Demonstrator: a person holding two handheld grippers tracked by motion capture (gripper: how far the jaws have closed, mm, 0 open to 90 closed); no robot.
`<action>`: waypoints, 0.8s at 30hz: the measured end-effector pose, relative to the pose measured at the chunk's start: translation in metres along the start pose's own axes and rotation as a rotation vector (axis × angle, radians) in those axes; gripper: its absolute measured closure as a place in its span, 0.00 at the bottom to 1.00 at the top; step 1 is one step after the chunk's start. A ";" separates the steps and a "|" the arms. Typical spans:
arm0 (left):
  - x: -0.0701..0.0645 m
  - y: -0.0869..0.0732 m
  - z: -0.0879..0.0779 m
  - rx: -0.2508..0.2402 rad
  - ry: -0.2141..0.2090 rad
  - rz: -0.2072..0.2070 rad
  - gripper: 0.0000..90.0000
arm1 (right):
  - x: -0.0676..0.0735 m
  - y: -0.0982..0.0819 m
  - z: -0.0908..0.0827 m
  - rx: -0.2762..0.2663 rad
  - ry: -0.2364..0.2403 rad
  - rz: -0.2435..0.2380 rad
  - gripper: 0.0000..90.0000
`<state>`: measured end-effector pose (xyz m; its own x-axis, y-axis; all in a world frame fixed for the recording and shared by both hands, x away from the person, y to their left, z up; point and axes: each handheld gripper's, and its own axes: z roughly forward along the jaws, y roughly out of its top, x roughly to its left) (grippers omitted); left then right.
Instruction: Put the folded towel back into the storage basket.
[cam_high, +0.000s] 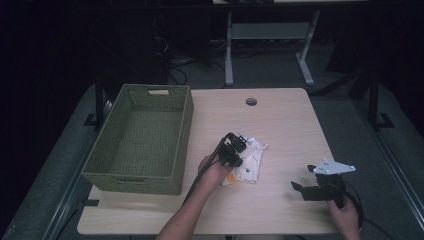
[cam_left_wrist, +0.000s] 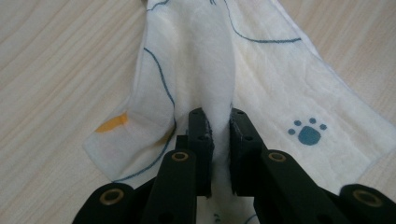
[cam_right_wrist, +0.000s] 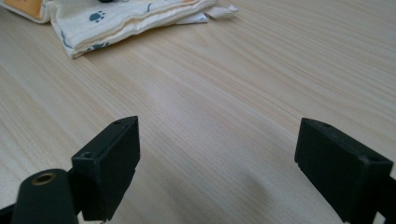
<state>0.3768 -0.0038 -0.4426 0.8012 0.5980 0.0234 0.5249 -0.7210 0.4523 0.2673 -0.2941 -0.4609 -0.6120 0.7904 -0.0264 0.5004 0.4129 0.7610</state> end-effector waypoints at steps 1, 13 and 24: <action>0.001 -0.001 -0.001 -0.006 -0.011 -0.008 0.92 | 0.000 0.000 0.000 -0.002 0.002 0.001 0.15; 0.000 -0.013 -0.025 -0.087 -0.103 -0.047 0.92 | 0.000 -0.001 -0.001 0.001 -0.008 0.001 0.15; 0.004 -0.018 -0.057 -0.128 -0.173 -0.062 0.92 | -0.001 -0.001 -0.002 -0.003 -0.010 0.006 0.15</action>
<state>0.3538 0.0315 -0.4003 0.8113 0.5633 -0.1563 0.5432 -0.6276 0.5578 0.2659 -0.2961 -0.4604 -0.6026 0.7976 -0.0284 0.5022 0.4067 0.7631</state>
